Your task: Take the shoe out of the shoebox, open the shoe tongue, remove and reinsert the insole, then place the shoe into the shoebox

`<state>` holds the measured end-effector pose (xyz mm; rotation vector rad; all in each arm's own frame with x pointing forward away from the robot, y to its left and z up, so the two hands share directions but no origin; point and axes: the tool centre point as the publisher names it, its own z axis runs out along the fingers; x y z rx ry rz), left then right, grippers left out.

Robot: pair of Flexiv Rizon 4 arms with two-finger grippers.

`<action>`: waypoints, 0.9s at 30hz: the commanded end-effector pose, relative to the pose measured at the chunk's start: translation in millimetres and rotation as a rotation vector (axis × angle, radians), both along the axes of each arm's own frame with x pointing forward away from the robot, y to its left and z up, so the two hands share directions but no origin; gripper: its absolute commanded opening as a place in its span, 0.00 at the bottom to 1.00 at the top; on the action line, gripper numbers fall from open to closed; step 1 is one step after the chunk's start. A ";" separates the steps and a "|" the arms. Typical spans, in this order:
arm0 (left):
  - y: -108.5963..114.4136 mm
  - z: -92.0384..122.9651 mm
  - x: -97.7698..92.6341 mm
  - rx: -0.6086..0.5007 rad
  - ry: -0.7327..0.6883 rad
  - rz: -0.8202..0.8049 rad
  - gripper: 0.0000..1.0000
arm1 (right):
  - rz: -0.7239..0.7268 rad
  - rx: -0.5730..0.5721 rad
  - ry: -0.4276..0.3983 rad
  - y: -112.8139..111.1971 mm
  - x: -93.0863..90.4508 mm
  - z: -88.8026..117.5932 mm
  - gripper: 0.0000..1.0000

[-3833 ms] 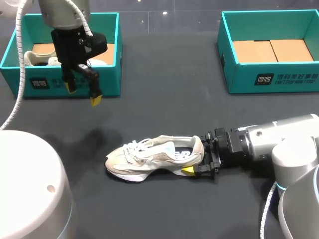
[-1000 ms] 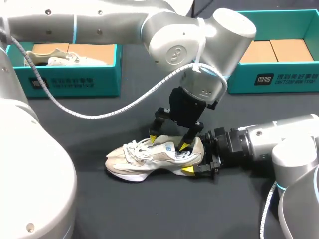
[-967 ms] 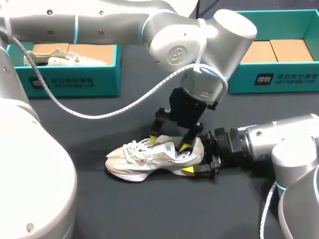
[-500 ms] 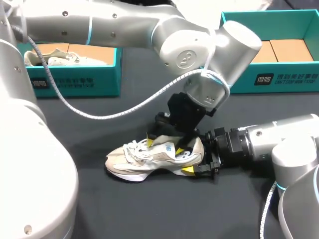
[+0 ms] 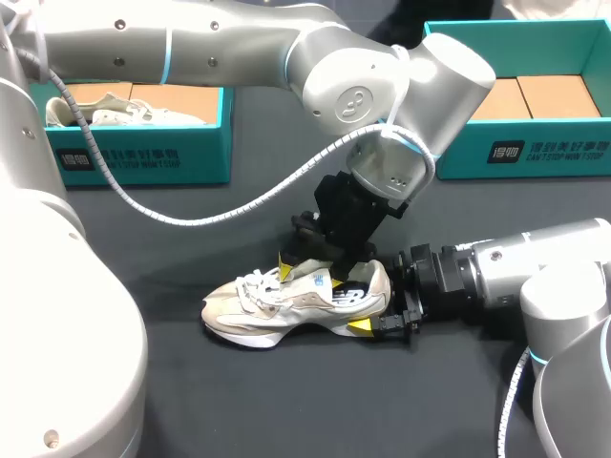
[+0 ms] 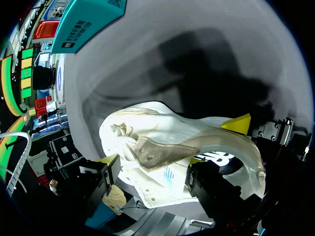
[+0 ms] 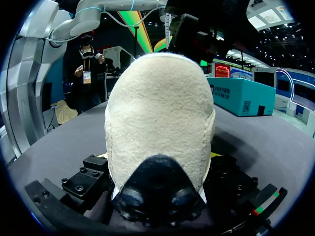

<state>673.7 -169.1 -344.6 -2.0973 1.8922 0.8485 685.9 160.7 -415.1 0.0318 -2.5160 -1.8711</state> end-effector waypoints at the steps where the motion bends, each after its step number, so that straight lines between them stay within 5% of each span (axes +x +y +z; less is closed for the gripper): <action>1: 5.8 9.8 -9.9 -0.014 -0.036 0.002 0.67 | 0.000 -0.005 0.001 0.7 1.5 -1.1 0.00; 6: 6.6 15.9 -11.4 -0.021 -0.060 -0.001 0.51 | 0.000 -0.005 0.001 0.7 1.5 -1.1 0.00; 14: 7.2 27.1 -13.2 -0.026 -0.100 0.007 0.47 | 0.000 -0.005 0.001 0.7 1.5 -1.1 0.00; 27: 13.7 31.4 -14.8 -0.020 -0.145 0.050 0.27 | 0.000 -0.005 0.001 0.7 1.5 -1.1 0.00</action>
